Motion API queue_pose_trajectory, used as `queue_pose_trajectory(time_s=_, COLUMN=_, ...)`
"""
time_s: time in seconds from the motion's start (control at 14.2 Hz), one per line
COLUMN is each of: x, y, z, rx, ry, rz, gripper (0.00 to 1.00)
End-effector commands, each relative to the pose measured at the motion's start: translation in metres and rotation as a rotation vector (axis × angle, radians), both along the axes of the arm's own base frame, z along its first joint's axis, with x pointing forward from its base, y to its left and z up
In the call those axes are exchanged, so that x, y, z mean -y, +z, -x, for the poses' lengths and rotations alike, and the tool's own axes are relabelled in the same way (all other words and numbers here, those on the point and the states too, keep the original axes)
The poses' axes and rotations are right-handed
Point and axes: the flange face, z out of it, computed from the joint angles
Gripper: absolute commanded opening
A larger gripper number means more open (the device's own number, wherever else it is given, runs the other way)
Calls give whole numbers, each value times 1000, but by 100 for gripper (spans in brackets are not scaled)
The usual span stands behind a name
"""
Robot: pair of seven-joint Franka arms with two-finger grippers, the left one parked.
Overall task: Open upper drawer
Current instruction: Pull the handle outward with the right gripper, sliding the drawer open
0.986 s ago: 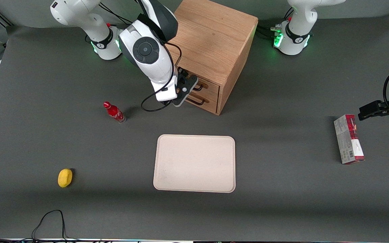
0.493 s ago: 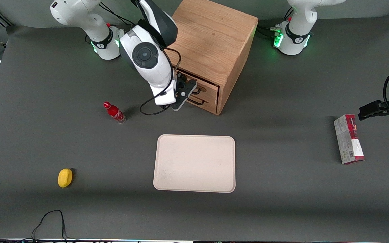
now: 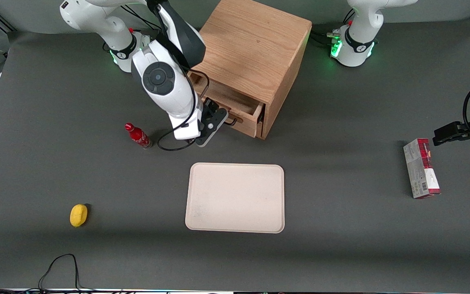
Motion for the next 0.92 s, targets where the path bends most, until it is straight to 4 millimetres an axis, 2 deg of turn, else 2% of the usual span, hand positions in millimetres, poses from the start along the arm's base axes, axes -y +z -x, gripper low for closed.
queue_pose_trajectory(time_s=0.0, x=6, y=-1, z=-25, rx=10, ry=38, rz=12, gripper=100)
queue_pose_trajectory(time_s=0.42, x=36, y=1, z=-73, rx=-12, ry=-8, rz=29, gripper=100)
queue_pose_trajectory(time_s=0.7, x=63, y=-8, z=-97, rx=-9, ry=-8, rz=24, gripper=100)
queue_pose_trajectory(time_s=0.85, x=67, y=-12, z=-102, rx=-11, ry=-14, rz=28, gripper=100)
